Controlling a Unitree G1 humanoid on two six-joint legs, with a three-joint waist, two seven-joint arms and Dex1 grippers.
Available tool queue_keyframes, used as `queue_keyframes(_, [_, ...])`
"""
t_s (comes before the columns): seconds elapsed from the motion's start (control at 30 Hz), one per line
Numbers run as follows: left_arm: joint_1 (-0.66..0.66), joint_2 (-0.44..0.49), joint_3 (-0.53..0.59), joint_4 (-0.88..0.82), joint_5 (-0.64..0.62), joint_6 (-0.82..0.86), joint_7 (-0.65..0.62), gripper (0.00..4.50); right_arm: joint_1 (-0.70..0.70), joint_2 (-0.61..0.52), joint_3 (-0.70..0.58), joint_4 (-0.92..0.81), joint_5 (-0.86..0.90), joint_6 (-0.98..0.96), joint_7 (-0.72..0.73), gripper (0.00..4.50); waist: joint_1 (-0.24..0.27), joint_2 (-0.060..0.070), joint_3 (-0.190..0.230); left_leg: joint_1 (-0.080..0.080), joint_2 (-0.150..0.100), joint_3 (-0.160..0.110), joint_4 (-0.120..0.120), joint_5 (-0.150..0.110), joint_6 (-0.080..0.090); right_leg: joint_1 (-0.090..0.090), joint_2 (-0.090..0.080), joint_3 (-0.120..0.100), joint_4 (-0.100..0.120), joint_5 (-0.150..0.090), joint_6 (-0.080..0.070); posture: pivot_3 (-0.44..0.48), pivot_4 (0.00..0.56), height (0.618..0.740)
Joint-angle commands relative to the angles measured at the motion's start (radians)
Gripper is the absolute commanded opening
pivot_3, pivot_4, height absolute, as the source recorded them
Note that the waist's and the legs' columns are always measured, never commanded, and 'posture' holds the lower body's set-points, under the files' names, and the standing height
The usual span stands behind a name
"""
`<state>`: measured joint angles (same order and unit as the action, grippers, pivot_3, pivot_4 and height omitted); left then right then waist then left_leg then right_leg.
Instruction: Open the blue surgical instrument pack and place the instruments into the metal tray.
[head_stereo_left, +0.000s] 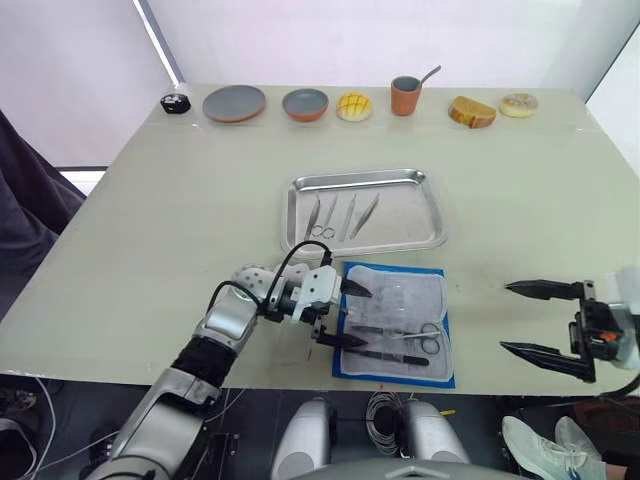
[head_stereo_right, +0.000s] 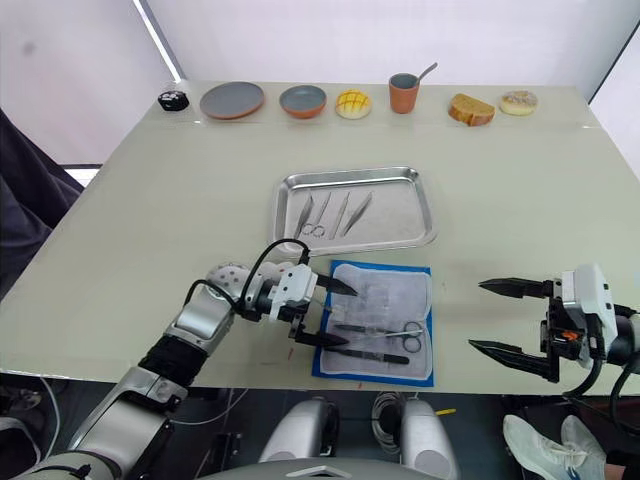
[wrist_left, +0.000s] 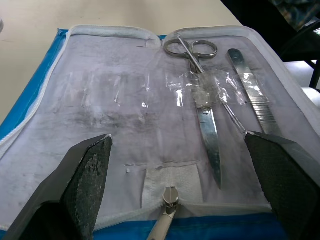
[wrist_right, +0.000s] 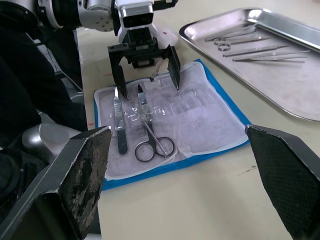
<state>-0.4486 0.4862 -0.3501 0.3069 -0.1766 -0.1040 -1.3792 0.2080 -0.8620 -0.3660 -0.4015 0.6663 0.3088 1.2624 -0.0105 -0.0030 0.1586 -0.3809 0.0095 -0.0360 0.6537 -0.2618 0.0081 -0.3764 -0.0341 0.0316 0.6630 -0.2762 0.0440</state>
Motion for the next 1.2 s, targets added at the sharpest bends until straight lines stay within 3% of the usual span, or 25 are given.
queue_keyframes(0.03, [0.025,0.006,-0.021,0.062,0.049,0.019,0.014,4.47,-0.033,0.026,0.091,-0.078,-0.055,0.013,-0.089,4.5,-0.001,0.0,-0.001,0.0,0.0,0.0,0.0,0.0,0.0,0.0,0.0,0.0,0.0,0.0,0.0,0.0,0.15,0.74])
queue_keyframes(0.3, [0.044,0.012,-0.02,0.009,0.038,0.033,0.017,4.47,-0.192,0.081,0.338,-0.067,-0.275,0.051,-0.279,4.5,-0.002,0.0,-0.002,0.0,0.0,0.0,0.0,0.0,0.0,0.0,0.0,0.0,0.0,0.0,0.0,0.0,0.15,0.74])
queue_keyframes(0.33, [0.045,0.012,-0.02,0.006,0.038,0.033,0.017,4.5,-0.219,0.085,0.358,-0.059,-0.27,0.076,-0.281,3.93,-0.002,0.0,-0.002,0.0,0.0,0.0,0.0,0.0,0.0,0.0,0.001,0.0,0.0,0.0,0.0,0.0,0.15,0.74])
queue_keyframes(0.4, [0.047,0.014,-0.018,0.005,0.039,0.032,0.017,4.5,-0.266,0.089,0.395,-0.041,-0.286,0.081,-0.278,3.21,-0.002,0.0,-0.002,0.0,0.0,0.0,0.0,0.0,0.0,0.0,0.001,0.0,0.0,0.0,0.0,0.0,0.15,0.74])
queue_keyframes(0.53, [0.047,0.013,-0.017,0.008,0.041,0.03,0.02,4.5,-0.321,0.077,0.454,-0.003,-0.357,0.047,-0.276,1.12,-0.002,0.0,-0.002,0.0,0.0,-0.001,0.0,0.0,0.0,0.0,0.001,0.0,0.0,0.0,0.0,0.0,0.15,0.74])
queue_keyframes(0.8, [0.043,0.019,-0.009,0.019,0.039,0.027,0.02,4.5,-0.372,0.03,0.526,0.053,-0.417,-0.045,-0.162,1.12,-0.002,0.0,-0.002,0.0,0.0,-0.001,0.0,0.0,0.0,0.0,0.001,0.0,0.0,0.0,0.0,0.0,0.15,0.74])
queue_keyframes(1.2, [0.053,0.024,-0.006,0.014,0.041,0.032,0.028,4.5,-0.417,0.037,0.595,0.078,-0.483,-0.073,-0.124,1.12,-0.002,0.0,-0.002,0.0,0.0,-0.001,0.0,0.0,0.0,0.0,0.001,-0.001,0.0,0.0,0.0,0.0,0.15,0.74])
